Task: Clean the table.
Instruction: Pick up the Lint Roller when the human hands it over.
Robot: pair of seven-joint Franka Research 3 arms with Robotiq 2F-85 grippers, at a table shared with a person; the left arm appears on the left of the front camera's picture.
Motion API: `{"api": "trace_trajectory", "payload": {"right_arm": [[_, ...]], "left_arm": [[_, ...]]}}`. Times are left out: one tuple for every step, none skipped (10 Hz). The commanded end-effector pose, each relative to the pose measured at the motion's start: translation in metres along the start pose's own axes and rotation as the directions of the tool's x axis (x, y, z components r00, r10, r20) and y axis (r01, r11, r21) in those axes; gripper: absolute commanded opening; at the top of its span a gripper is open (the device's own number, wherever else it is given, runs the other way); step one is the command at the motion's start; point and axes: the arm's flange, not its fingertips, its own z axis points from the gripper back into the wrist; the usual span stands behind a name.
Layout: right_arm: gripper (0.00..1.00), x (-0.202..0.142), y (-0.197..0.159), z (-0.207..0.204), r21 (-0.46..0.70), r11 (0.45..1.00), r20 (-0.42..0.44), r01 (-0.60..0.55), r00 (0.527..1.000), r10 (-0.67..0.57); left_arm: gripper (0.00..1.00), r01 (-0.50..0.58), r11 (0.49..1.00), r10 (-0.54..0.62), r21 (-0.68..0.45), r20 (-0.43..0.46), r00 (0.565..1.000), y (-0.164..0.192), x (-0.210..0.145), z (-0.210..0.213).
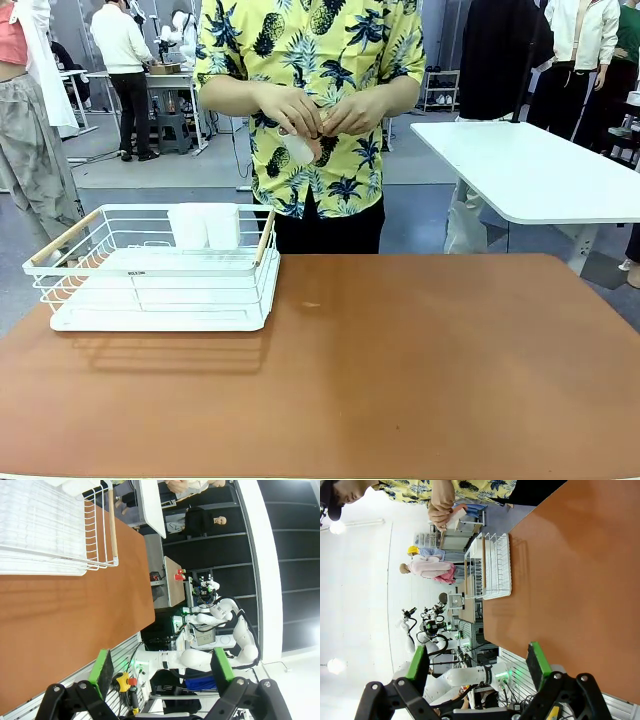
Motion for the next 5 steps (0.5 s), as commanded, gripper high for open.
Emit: {"api": "trace_trajectory", "payload": {"right_arm": [[1.00,-0.0021,0.0023,0.0008,0.004,1.000,0.002,0.003,1.000,-0.003],[1.00,-0.0021,0.0023,0.0008,0.004,1.000,0.002,0.003,1.000,-0.003],[1.00,-0.0021,0.0023,0.0008,0.004,1.000,0.002,0.003,1.000,-0.003],[1.00,-0.0021,0.0023,0.0008,0.004,1.000,0.002,0.003,1.000,-0.003],[1.00,-0.0021,0.0023,0.0008,0.004,1.000,0.002,0.003,1.000,-0.003]], "left_arm": [[1.00,0.001,1.000,-0.001,-0.006,0.001,1.000,-0.0005,-0.0008,0.0019],[1.00,0.001,1.000,-0.001,-0.006,0.001,1.000,-0.0005,-0.0008,0.0019],[1.00,0.001,1.000,-0.001,-0.006,0.001,1.000,-0.0005,-0.0008,0.0019],[1.00,0.001,1.000,-0.001,-0.006,0.001,1.000,-0.0005,-0.0008,0.0019],[1.00,0.001,1.000,-0.001,-0.006,0.001,1.000,-0.0005,-0.0008,0.0019]]}}
